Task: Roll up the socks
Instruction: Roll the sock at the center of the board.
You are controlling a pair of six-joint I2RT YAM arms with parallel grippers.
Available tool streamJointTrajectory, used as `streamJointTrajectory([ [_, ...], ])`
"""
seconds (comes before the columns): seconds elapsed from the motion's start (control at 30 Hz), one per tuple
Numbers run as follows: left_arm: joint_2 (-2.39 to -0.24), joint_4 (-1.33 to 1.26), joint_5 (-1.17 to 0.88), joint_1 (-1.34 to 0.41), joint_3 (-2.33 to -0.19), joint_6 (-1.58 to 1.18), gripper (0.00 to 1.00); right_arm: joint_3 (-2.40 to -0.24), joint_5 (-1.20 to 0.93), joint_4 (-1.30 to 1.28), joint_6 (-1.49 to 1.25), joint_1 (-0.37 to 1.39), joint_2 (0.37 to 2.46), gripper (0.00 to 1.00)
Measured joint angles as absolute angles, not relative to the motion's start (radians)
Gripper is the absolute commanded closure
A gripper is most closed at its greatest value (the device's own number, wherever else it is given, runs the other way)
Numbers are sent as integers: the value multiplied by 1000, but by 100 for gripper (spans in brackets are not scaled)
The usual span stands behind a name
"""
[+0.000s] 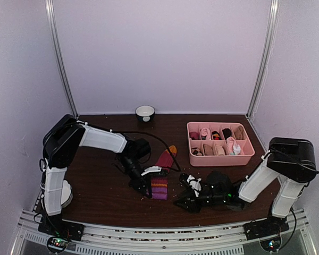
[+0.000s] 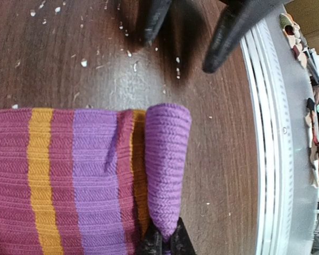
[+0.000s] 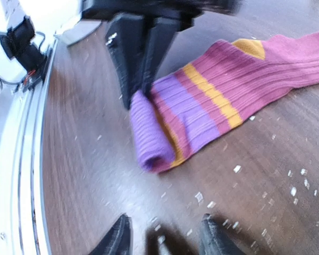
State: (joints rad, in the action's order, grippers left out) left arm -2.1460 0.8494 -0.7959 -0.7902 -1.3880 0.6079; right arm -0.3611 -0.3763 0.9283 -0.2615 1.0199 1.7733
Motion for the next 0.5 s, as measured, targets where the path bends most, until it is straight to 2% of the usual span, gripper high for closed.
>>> streamJointTrajectory([
  [0.23, -2221, 973, -833, -784, -1477, 606, 100, -427, -175, 703, 2, 1201, 1643, 45],
  [0.5, -2267, 1044, -876, -766, -1518, 590, 100, -649, -54, 527, 296, 1238, 1710, 51],
])
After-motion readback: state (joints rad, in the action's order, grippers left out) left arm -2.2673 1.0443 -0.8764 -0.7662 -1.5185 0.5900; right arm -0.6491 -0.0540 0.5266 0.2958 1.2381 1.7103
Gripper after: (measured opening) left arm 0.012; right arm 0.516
